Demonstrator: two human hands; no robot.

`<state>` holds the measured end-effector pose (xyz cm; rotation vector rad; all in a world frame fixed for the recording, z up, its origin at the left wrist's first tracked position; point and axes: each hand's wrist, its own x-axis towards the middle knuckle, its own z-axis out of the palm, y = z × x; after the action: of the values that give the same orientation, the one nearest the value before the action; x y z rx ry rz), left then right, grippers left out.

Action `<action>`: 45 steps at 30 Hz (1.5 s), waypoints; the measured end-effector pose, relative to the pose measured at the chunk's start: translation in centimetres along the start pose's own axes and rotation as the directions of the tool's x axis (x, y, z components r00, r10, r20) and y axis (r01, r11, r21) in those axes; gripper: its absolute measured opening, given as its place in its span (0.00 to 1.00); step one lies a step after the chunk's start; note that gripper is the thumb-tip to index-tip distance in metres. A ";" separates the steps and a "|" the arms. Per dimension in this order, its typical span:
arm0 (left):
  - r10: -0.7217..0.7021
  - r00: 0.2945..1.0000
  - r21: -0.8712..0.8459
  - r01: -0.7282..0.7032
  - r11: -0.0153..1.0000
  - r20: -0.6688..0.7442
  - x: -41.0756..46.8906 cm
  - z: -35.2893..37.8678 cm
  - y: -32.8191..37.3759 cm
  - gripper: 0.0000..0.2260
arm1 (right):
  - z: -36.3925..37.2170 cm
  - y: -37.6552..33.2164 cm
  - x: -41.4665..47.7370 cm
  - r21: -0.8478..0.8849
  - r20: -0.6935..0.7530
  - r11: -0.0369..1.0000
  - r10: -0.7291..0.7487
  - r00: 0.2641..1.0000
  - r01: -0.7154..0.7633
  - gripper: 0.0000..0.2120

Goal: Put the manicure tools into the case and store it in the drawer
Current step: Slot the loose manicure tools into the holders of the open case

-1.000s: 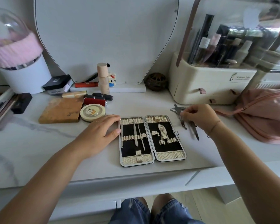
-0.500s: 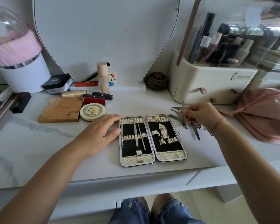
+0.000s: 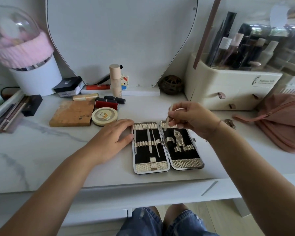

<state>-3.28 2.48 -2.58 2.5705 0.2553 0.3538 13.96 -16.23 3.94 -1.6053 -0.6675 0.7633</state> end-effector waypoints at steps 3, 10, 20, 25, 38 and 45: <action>0.000 1.000 0.004 0.000 1.000 -0.003 0.0 0.0 0.0 0.21 | 2.8 -0.1 1.1 -0.044 0.066 0.998 0.049 0.997 -0.046 0.04; 0.008 1.000 0.014 -0.008 1.000 -0.006 0.2 0.0 -0.2 0.22 | 5.8 -0.2 2.9 -0.141 0.133 0.982 0.144 0.981 -0.125 0.04; 0.018 1.000 0.018 -0.018 1.000 0.002 0.2 0.1 -0.3 0.22 | 6.9 -0.2 3.9 -0.227 0.143 0.958 0.213 0.967 -0.177 0.08; 0.019 1.000 0.031 -0.020 0.999 0.020 0.2 0.0 -0.5 0.23 | 7.1 -0.3 4.5 -0.322 0.140 0.929 0.239 0.961 -0.184 0.07; -0.004 0.999 0.038 0.003 0.999 0.032 0.2 0.1 -0.5 0.28 | 7.4 -0.6 4.4 -0.820 0.112 0.572 0.141 0.984 0.011 0.16; -0.007 1.000 0.016 0.007 1.000 0.025 0.2 0.1 -0.3 0.23 | 6.2 -0.2 1.9 -0.773 0.171 0.567 -0.243 0.955 0.283 0.10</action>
<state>-3.13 2.75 -2.75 2.5875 0.2592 0.3184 10.31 -10.97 3.28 -2.2145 -1.3915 0.2511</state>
